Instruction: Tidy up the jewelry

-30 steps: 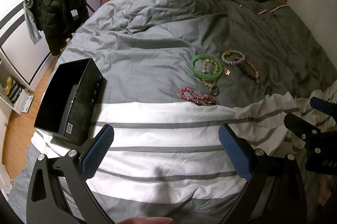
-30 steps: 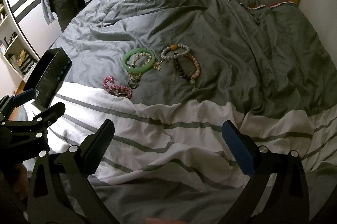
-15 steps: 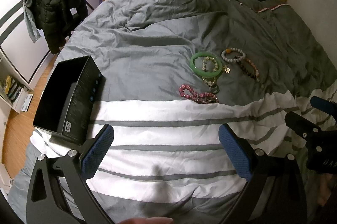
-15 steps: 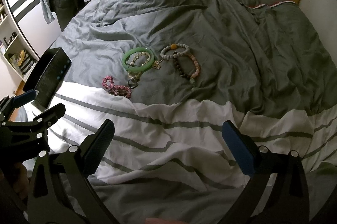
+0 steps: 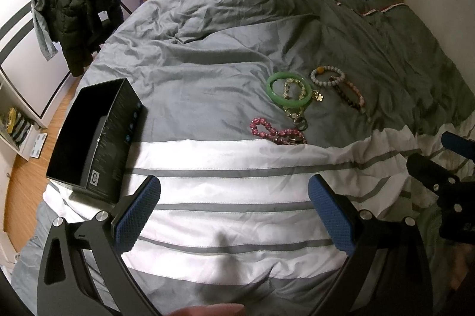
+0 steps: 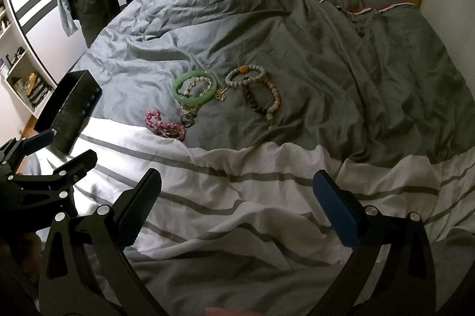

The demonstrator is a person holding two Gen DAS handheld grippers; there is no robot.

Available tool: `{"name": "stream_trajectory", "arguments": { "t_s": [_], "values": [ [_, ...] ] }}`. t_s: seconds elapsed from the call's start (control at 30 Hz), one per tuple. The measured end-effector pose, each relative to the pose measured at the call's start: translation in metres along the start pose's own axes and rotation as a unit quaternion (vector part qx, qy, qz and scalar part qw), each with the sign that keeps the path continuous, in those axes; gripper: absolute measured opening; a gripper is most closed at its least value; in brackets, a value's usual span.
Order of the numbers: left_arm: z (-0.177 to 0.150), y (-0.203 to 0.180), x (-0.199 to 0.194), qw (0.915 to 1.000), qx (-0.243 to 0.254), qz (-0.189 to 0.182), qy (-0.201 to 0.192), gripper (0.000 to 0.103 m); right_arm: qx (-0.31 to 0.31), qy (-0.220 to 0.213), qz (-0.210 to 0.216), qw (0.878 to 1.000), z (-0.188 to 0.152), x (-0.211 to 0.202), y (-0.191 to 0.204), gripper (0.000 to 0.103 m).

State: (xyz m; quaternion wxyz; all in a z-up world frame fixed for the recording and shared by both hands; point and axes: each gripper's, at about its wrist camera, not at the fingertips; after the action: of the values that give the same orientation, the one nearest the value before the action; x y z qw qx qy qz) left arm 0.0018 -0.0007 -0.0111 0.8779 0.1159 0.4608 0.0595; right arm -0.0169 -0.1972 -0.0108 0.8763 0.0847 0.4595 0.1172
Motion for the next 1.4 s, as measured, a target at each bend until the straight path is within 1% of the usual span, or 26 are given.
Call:
{"name": "stream_trajectory", "arguments": {
  "t_s": [0.03, 0.27, 0.43, 0.6, 0.67, 0.73, 0.83, 0.93, 1.07, 1.17, 1.2, 1.23, 1.3, 1.33, 1.37, 1.4],
  "values": [
    [0.0, 0.0, -0.001, 1.0, 0.0, -0.001, 0.001, 0.098, 0.002, 0.001, 0.001, 1.0, 0.005, -0.004, -0.004, 0.101],
    [-0.001, 0.002, 0.003, 0.9999, -0.007, 0.001, 0.011, 0.098, 0.009, 0.006, 0.009, 1.0, 0.001, -0.003, -0.005, 0.101],
    [-0.002, -0.002, 0.01, 0.9999, 0.001, 0.011, 0.01, 0.098, 0.007, 0.005, -0.001, 1.0, -0.004, 0.003, -0.005, 0.101],
    [-0.001, -0.008, 0.017, 0.9999, 0.006, -0.001, 0.01, 0.098, 0.02, 0.006, 0.007, 1.0, -0.007, 0.014, -0.013, 0.101],
    [0.001, -0.011, 0.019, 0.9999, 0.008, -0.008, 0.005, 0.098, 0.023, 0.0, 0.008, 1.0, -0.008, 0.017, -0.017, 0.101],
    [0.003, -0.014, 0.02, 0.9993, 0.006, -0.037, -0.006, 0.098, 0.025, -0.003, 0.001, 1.0, -0.008, 0.021, -0.021, 0.101],
    [0.006, -0.019, 0.026, 0.9969, 0.005, -0.079, -0.007, 0.098, 0.026, -0.016, -0.003, 1.0, -0.005, 0.027, -0.027, 0.101],
    [0.012, -0.026, 0.033, 0.9946, 0.0, -0.103, -0.011, 0.098, 0.045, -0.013, 0.011, 0.999, -0.001, 0.036, -0.038, 0.101],
    [0.024, -0.023, 0.051, 0.987, -0.032, -0.158, 0.002, 0.098, 0.05, -0.02, 0.005, 0.999, 0.009, 0.045, -0.048, 0.101],
    [0.031, -0.03, 0.064, 0.9873, -0.027, -0.157, 0.004, 0.098, 0.037, -0.028, 0.009, 0.999, 0.019, 0.053, -0.05, 0.101],
    [0.033, -0.034, 0.068, 0.9878, -0.019, -0.155, 0.004, 0.096, 0.036, -0.029, 0.006, 0.999, 0.023, 0.057, -0.052, 0.101],
    [0.036, -0.039, 0.074, 0.9884, -0.01, -0.152, 0.006, 0.092, 0.035, -0.03, 0.005, 0.999, 0.026, 0.061, -0.054, 0.101],
    [0.04, -0.047, 0.086, 0.9875, 0.003, -0.156, 0.022, 0.064, 0.035, -0.028, 0.004, 0.999, 0.033, 0.071, -0.058, 0.1],
    [0.041, -0.051, 0.094, 0.9867, 0.009, -0.159, 0.034, 0.059, 0.034, -0.029, 0.001, 0.999, 0.035, 0.074, -0.059, 0.1],
    [0.042, -0.055, 0.101, 0.9863, 0.013, -0.159, 0.042, 0.049, 0.033, -0.028, -0.002, 0.999, 0.038, 0.08, -0.061, 0.1],
    [0.041, -0.057, 0.105, 0.986, 0.015, -0.16, 0.044, 0.044, 0.032, -0.027, -0.003, 0.999, 0.04, 0.083, -0.063, 0.1]
  ]
}}
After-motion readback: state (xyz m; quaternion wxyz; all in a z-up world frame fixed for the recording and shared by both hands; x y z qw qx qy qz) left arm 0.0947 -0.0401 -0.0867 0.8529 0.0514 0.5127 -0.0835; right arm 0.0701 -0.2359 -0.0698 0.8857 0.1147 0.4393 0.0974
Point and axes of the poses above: each gripper's, at about its wrist camera, not at the fingertips, and x roughly the way its jaws point, y to its left, z to its top, and after that the axes turned 12 degrees about z, right-handed
